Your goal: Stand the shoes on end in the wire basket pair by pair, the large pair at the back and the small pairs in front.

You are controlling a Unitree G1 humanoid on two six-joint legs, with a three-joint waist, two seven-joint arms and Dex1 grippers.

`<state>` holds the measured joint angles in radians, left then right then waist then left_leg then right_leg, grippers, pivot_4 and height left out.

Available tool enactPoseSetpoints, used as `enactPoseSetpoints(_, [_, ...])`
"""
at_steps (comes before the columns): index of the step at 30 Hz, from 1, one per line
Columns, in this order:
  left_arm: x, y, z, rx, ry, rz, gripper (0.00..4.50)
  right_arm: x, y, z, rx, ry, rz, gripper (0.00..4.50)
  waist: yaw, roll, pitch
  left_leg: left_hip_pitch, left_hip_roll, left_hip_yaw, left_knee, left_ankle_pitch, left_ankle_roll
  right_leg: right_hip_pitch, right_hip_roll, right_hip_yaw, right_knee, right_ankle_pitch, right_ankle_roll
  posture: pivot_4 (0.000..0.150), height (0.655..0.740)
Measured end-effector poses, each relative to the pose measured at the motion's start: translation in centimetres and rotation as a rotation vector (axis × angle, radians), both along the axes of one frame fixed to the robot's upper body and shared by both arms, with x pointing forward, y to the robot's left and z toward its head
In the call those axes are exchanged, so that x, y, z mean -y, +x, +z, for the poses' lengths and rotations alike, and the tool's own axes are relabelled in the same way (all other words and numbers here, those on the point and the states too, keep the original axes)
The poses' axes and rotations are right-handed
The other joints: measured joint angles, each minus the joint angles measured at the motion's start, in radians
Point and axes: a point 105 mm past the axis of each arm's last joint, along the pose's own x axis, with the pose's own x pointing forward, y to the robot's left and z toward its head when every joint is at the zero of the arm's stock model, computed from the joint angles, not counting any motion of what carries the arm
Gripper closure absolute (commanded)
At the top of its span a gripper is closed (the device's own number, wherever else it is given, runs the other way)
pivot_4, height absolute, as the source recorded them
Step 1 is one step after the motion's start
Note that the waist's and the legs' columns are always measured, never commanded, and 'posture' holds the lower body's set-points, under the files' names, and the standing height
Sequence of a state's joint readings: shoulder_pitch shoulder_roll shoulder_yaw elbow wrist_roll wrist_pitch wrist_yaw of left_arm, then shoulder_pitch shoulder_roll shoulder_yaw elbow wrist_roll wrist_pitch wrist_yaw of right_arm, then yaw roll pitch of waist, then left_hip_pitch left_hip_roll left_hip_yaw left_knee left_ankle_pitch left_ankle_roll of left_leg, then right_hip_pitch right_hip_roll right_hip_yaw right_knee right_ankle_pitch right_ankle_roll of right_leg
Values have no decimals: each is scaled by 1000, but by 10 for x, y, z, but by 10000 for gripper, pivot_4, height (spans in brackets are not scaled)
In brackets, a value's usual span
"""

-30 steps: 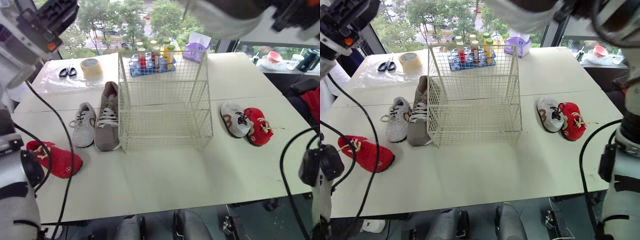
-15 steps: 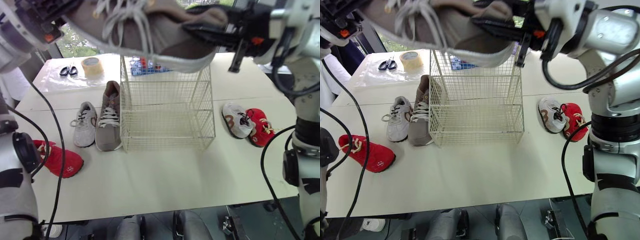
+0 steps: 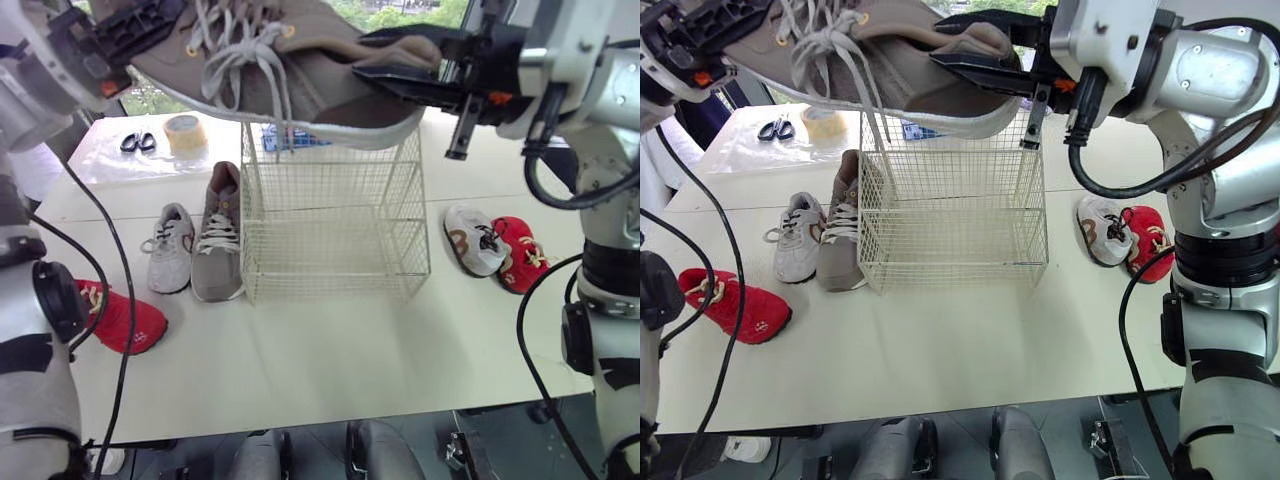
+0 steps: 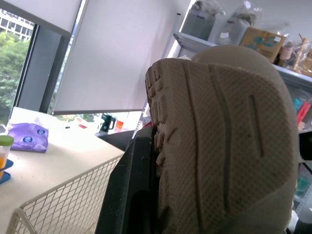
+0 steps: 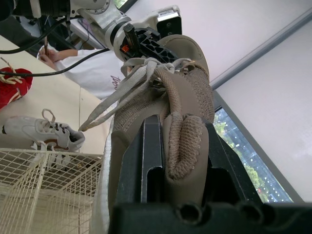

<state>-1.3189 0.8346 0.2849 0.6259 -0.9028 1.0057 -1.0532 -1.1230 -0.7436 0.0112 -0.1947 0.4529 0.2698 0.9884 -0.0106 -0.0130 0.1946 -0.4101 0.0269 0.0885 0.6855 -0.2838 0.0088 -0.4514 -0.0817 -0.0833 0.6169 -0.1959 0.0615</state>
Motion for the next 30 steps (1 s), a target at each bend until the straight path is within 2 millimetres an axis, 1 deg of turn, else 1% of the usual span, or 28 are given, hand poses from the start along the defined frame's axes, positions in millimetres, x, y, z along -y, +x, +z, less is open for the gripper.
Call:
enactPoseSetpoints(2, [1,1,0,-5,-10,5,39058,0,1,1,-9,12,-5,42729,0,0,0,0,0,0,0,0,0,0,0,0,0,0,0,1500,7400])
enactPoseSetpoints(3, [0,3,2,-7,-39,14,39058,0,2,4,-37,78,2,32552,0,-1,0,0,0,-1,0,0,0,0,0,0,0,0,0,1500,7400])
enactPoseSetpoints(4, [1,4,3,-6,-64,20,39058,1,3,10,-62,157,20,29180,-1,-1,0,0,1,-2,0,0,0,0,0,0,2,0,0,1500,7400])
enactPoseSetpoints(5, [1,5,4,1,-103,38,39058,5,4,18,-111,269,38,24287,-1,-1,0,0,1,-2,0,1,-1,0,-1,0,4,0,0,1500,7400])
enactPoseSetpoints(7, [-1,4,4,25,-189,69,39058,22,8,29,-192,449,42,14894,0,-1,0,0,1,-2,1,1,-1,0,-2,0,5,0,0,1500,7400])
enactPoseSetpoints(9, [-7,4,0,24,-273,131,39058,47,13,36,-289,669,47,4755,1,-1,-1,0,1,-2,1,1,-2,0,-3,0,6,0,0,1500,7400])
enactPoseSetpoints(10, [-9,3,-2,29,-322,159,39058,64,15,41,-334,813,65,596,2,-1,-1,1,0,-3,1,1,-2,1,-3,0,6,0,0,1500,7400])
enactPoseSetpoints(11, [-11,2,-4,30,-397,184,39058,87,16,44,-386,994,85,596,6,-1,-1,0,0,-3,1,1,-2,1,-6,0,6,0,0,1500,7400])
enactPoseSetpoints(12, [-12,0,-4,29,-452,194,39058,99,18,43,-429,1103,109,596,7,-2,-1,1,0,-3,1,1,-2,1,-6,0,7,1,0,1500,7400])
enactPoseSetpoints(13, [-12,-2,-4,29,-524,208,39058,110,20,36,-496,1213,146,596,8,-2,-1,1,0,-4,1,1,-2,2,-6,0,6,1,0,1500,7400])
enactPoseSetpoints(14, [-12,-7,-3,43,-581,219,39058,111,22,23,-570,1280,180,596,8,-2,-2,3,0,-3,0,1,-2,3,-6,0,6,1,0,1500,7400])
enactPoseSetpoints(15, [-11,-11,-3,53,-624,218,39058,108,27,10,-647,1316,199,596,5,-2,-1,4,0,-3,0,1,-2,4,-6,0,6,1,0,1500,7400])
enactPoseSetpoints(16, [-8,-14,-4,51,-667,210,39058,102,33,-6,-737,1340,213,596,2,-2,-1,4,0,-3,0,1,-2,4,-5,0,6,1,0,1500,7400])
enactPoseSetpoints(17, [-5,-15,-4,43,-700,200,39058,95,38,-17,-803,1349,226,596,0,-2,-1,4,0,-3,0,2,-2,4,-5,0,7,1,0,1500,7400])
enactPoseSetpoints(18, [-2,-16,-4,32,-737,190,39058,82,43,-27,-877,1338,237,596,-2,-2,-1,4,-1,-3,0,2,-2,3,-4,0,8,1,-1,1500,7400])
enactPoseSetpoints(20, [4,-16,-6,14,-783,174,39058,54,40,-31,-947,1289,309,596,-4,-2,-1,5,0,-3,0,1,-1,2,-2,1,11,1,-1,1500,7400])
enactPoseSetpoints(23, [16,-14,-14,-25,-797,141,39058,11,32,-27,-1020,1206,431,596,-3,-2,-1,5,1,-4,0,0,1,2,0,1,11,0,-1,1500,7400])
enactPoseSetpoints(24, [19,-12,-18,-41,-789,140,39058,1,29,-24,-1027,1179,460,596,-2,-2,-1,5,1,-4,0,0,1,2,0,1,11,0,-1,1500,7400])
enactPoseSetpoints(27, [24,-9,-30,-82,-771,143,39058,-11,24,-16,-1008,1149,514,596,1,-2,-2,4,0,-5,1,0,2,3,0,0,11,0,-1,1500,7400])
enactPoseSetpoints(30, [23,-7,-41,-112,-771,163,39058,-16,26,-17,-1003,1141,525,596,1,-2,-2,3,0,-5,2,-1,3,3,0,0,10,0,-1,1500,7400])
